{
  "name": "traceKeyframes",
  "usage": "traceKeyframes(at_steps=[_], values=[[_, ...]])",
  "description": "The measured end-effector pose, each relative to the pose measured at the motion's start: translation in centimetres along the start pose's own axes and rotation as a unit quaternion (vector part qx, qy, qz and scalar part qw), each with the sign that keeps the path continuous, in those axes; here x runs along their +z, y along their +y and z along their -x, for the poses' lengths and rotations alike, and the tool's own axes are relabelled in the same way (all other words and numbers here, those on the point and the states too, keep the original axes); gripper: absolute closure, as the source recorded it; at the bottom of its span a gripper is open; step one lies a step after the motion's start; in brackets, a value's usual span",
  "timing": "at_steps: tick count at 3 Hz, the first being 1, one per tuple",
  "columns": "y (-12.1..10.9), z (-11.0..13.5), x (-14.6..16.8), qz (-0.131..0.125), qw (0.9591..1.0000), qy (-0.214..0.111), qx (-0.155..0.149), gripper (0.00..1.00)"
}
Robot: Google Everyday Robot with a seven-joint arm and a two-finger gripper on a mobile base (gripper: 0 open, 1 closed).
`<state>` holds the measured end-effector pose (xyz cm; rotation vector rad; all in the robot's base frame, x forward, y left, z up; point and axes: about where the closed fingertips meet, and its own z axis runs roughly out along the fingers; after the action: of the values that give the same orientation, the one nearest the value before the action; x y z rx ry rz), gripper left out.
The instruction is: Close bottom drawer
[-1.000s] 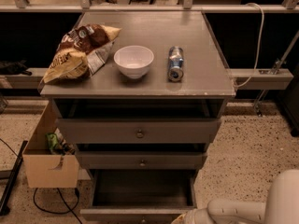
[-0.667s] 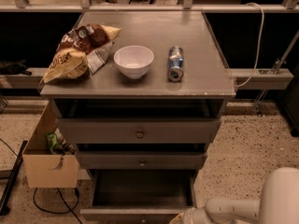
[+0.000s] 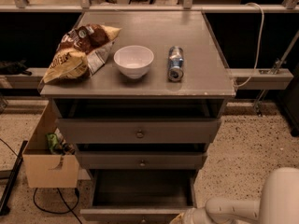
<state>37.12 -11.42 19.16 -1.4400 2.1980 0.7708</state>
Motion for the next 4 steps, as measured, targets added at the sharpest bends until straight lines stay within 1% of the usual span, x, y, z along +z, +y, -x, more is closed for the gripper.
traceKeyframes(at_steps=[1,2,3,4], values=[[-0.2,0.1,0.3,0.002,1.0,0.002,0.001,0.27],[-1.6,0.4,2.2,0.014,0.9998,0.012,0.01,0.04],[-1.5,0.2,2.4,0.014,0.9997,0.015,0.014,0.02],[-1.5,0.2,2.4,0.014,0.9997,0.015,0.014,0.24]])
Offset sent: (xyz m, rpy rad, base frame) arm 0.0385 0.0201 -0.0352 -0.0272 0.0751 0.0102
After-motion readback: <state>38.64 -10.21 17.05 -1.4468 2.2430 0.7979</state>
